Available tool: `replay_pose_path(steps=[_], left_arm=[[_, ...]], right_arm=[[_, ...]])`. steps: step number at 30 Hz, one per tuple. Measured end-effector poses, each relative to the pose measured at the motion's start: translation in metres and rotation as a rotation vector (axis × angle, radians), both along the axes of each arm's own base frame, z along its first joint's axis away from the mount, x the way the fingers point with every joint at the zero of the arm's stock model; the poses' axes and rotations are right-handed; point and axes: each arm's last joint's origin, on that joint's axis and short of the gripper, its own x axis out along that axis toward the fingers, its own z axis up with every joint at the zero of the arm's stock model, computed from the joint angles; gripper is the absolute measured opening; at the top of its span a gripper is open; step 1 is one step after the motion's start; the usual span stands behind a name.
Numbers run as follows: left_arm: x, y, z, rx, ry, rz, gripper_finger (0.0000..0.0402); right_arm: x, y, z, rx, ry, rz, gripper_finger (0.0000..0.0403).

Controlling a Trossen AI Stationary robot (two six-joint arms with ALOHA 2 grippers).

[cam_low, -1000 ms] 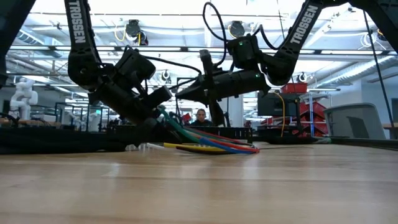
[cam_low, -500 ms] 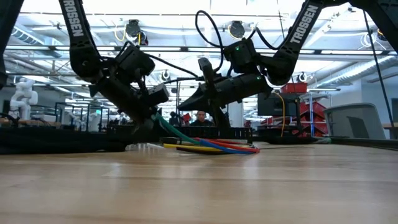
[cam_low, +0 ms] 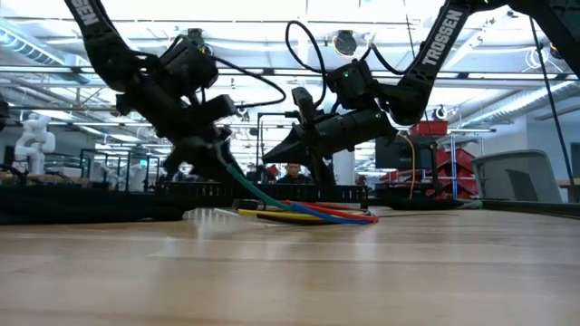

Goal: Ziptie cables
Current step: Wrap the cable wires using a zip tie

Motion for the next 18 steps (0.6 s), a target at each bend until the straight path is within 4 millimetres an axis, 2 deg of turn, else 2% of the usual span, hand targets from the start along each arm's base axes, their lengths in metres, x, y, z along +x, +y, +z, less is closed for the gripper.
replay_pose_path(steps=[3,7,12,18], left_arm=[[0.0,-0.003,0.001,-0.017,-0.01,-0.057,0.0153],[0.009,-0.003,-0.006,0.05,-0.047,-0.103,0.0175],[0.017,0.0,-0.029,0.096,-0.016,-0.093,0.018],[0.019,0.004,-0.029,0.22,-0.016,-0.056,0.018]], right_arm=[[-0.002,-0.006,0.0,-0.001,-0.002,0.002,0.0],[-0.003,-0.008,0.001,0.01,-0.014,0.016,0.0],[-0.002,-0.005,0.001,0.018,-0.018,0.027,0.0],[0.0,0.001,0.002,0.02,-0.022,0.039,0.0]])
